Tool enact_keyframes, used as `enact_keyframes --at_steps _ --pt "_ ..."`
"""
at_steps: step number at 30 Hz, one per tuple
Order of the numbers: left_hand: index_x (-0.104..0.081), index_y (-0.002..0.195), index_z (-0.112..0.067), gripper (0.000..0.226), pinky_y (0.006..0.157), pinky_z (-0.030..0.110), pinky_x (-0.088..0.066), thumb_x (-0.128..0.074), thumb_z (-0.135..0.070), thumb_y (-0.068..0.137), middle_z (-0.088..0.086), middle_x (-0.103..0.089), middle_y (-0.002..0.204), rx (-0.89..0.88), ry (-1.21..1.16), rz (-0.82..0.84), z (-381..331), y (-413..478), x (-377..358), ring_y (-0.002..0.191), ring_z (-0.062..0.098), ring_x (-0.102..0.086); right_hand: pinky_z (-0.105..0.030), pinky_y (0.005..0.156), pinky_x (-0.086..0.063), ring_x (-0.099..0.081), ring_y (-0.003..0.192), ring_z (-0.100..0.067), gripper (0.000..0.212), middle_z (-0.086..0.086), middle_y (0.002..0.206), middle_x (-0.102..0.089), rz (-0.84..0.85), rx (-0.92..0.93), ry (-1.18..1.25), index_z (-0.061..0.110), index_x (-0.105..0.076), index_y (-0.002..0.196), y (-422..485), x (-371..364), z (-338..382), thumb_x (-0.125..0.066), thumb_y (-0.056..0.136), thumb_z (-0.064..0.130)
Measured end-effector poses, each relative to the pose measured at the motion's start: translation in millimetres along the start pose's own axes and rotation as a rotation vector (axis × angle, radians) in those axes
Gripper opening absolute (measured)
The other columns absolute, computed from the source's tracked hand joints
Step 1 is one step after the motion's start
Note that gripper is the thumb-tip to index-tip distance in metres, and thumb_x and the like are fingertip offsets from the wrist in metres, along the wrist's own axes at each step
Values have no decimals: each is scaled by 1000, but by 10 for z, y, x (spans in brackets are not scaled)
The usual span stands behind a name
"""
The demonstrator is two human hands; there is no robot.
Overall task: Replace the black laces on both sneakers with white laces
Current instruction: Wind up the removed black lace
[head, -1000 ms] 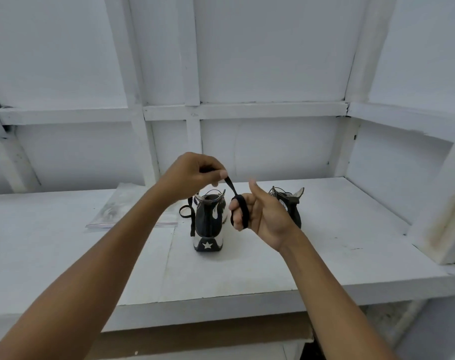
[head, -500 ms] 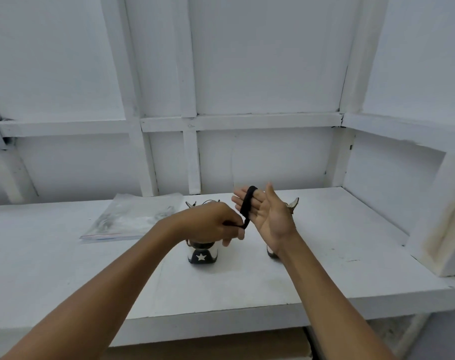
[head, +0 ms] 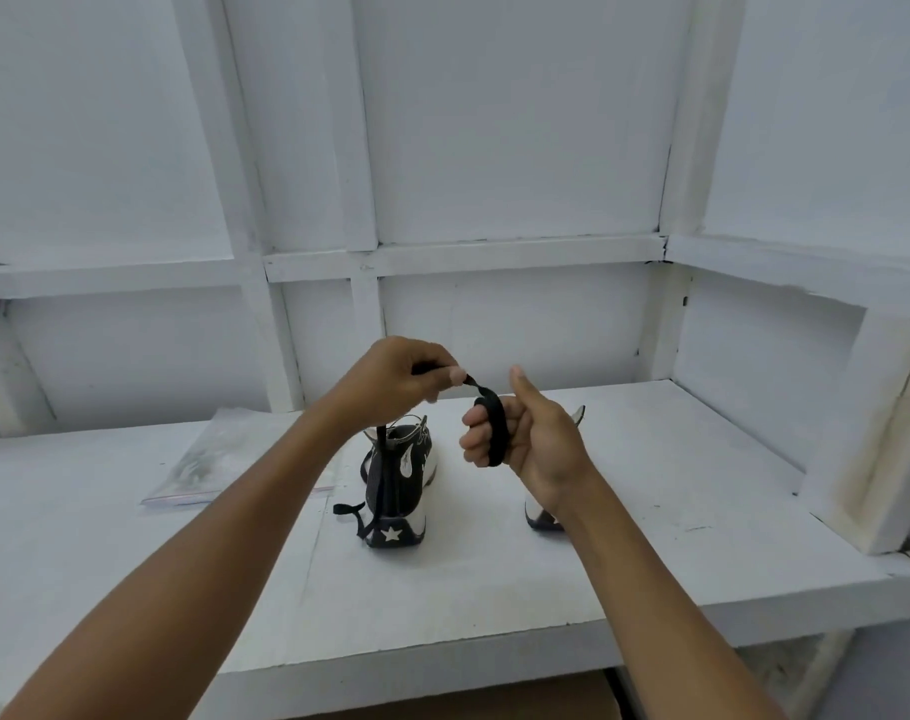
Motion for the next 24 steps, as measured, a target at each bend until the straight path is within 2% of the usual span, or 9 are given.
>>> enact_keyframes --at_steps 4,7,9,11,13,16,19,21,24 --pt "-67 80 -30 23 60 26 -44 -56 -28 100 -6 -63 64 86 33 127 223 -136 -366 56 11 -53 -31 59 -54 -67 65 -27 66 -17 72 -69 6 4 348 -1 -72 77 -18 30 8 -32 102 45" --pt "-64 84 -29 25 70 26 -45 -48 -30 103 -11 -63 62 119 63 317 238 -291 -649 61 4 -56 -35 71 -61 -72 87 -32 60 -23 97 -72 -54 51 530 -7 -67 101 21 92 -12 -33 104 42" --pt "-66 90 -22 25 69 21 -44 -46 -30 104 -12 -64 62 112 95 427 164 -352 -742 60 -2 -53 -36 88 -59 -69 104 -32 59 -25 113 -69 -101 84 556 -8 -60 117 64 133 -58 -31 104 42" --pt "-67 93 -18 26 64 15 -39 -47 -30 103 -10 -64 64 91 119 497 55 -379 -747 59 -3 -52 -35 95 -54 -67 110 -29 59 -20 117 -68 -159 99 439 -6 -57 123 82 170 -126 -28 105 43" --pt "-67 89 -20 24 58 12 -36 -50 -31 102 -8 -63 64 66 120 513 -61 -387 -666 56 -3 -51 -33 94 -54 -69 106 -26 59 -16 110 -72 -233 91 183 -2 -62 118 58 212 -194 -27 105 44" --pt "-68 85 -22 21 57 15 -38 -56 -30 99 -7 -60 61 48 87 467 -191 -343 -443 54 1 -50 -30 78 -55 -74 80 -20 60 -11 84 -77 -319 89 -170 5 -72 93 -27 202 -226 -29 105 44" --pt "-70 82 -19 20 58 25 -42 -62 -29 97 -6 -59 59 32 34 369 -252 -235 -238 54 8 -51 -31 64 -56 -70 65 -26 65 -20 72 -73 -301 59 -222 4 -73 76 -125 137 -246 -30 105 44" --pt "-71 79 -22 18 55 23 -40 -66 -29 95 -9 -57 56 17 4 282 -233 -159 -119 51 6 -48 -32 59 -53 -67 61 -30 69 -24 70 -71 -230 18 -225 0 -72 73 -176 93 -272 -31 104 46" --pt "-73 79 -21 17 54 25 -34 -68 -30 93 -10 -48 52 27 -68 156 -72 -88 -46 50 10 -40 -31 53 -46 -60 51 -29 67 -20 59 -64 -197 -31 -145 5 -70 61 -248 93 -286 -35 104 42"
Point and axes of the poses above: each hand's wrist, its own y-axis towards the middle knuckle, its own x-axis out of the back of the hand, z = x × y, the point moved 4 cm from there along y, towards the middle knuckle
